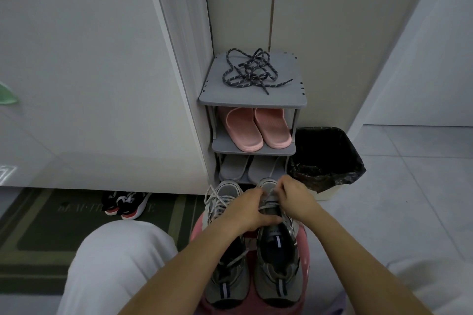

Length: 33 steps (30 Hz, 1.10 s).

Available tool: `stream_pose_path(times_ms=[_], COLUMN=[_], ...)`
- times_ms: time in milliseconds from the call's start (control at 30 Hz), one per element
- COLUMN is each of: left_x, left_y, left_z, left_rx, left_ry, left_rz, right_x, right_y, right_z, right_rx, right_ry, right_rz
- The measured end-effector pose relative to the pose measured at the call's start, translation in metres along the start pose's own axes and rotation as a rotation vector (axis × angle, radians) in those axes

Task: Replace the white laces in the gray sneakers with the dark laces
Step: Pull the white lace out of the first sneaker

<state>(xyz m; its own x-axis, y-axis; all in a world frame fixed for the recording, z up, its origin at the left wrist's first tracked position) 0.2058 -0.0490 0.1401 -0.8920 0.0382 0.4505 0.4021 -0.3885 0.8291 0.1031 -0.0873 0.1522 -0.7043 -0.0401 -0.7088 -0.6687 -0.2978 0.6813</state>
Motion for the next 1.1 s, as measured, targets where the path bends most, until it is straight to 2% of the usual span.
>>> stream_pose_path(times_ms=[100,200,300,467,600,833,900,1033,1100], left_x=[-0.002,-0.002,-0.001,0.003,-0.001,-0.004,-0.004,-0.006,-0.008], left_y=[-0.002,-0.003,-0.004,-0.004,-0.008,-0.01,-0.01,-0.011,-0.012], left_z=[-0.003,-0.004,-0.003,0.001,-0.002,-0.004,-0.004,-0.005,-0.006], left_rx=[-0.012,-0.018,-0.022,-0.021,-0.027,-0.033,-0.032,-0.036,-0.037], left_ry=[0.01,0.009,0.01,-0.01,0.029,0.039,0.037,0.053,0.061], left_rz=[0.019,0.008,0.018,0.016,0.021,0.016,0.009,-0.004,0.009], right_x=[0.003,0.021,0.04,0.044,0.043,0.05,0.051,0.062,0.063], right_y=[0.006,0.01,0.006,0.008,0.017,0.006,0.009,0.011,0.006], right_z=[0.001,0.003,0.007,0.009,0.007,0.01,0.01,0.016,0.015], right_rx=[0.019,0.027,-0.012,0.071,0.176,0.057,0.101,0.196,0.14], right_ry=[-0.024,-0.124,-0.19,-0.191,-0.185,-0.235,-0.244,-0.327,-0.319], right_rz=[-0.057,-0.146,-0.121,-0.102,-0.188,-0.088,-0.157,-0.49,-0.441])
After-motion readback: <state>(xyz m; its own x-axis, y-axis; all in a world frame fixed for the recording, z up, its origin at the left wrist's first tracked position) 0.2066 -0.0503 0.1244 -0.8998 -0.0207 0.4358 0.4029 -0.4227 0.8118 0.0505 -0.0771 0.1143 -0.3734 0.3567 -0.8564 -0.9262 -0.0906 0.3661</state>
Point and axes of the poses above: each hand's wrist, its own z-axis away from the middle knuckle, its own y-axis out of the back of the hand, x = y × z, the point moved 9 cm from there along -z, towards the middle knuckle, and after that the axes turned 11 degrees about -z, right-handed, at the moved point
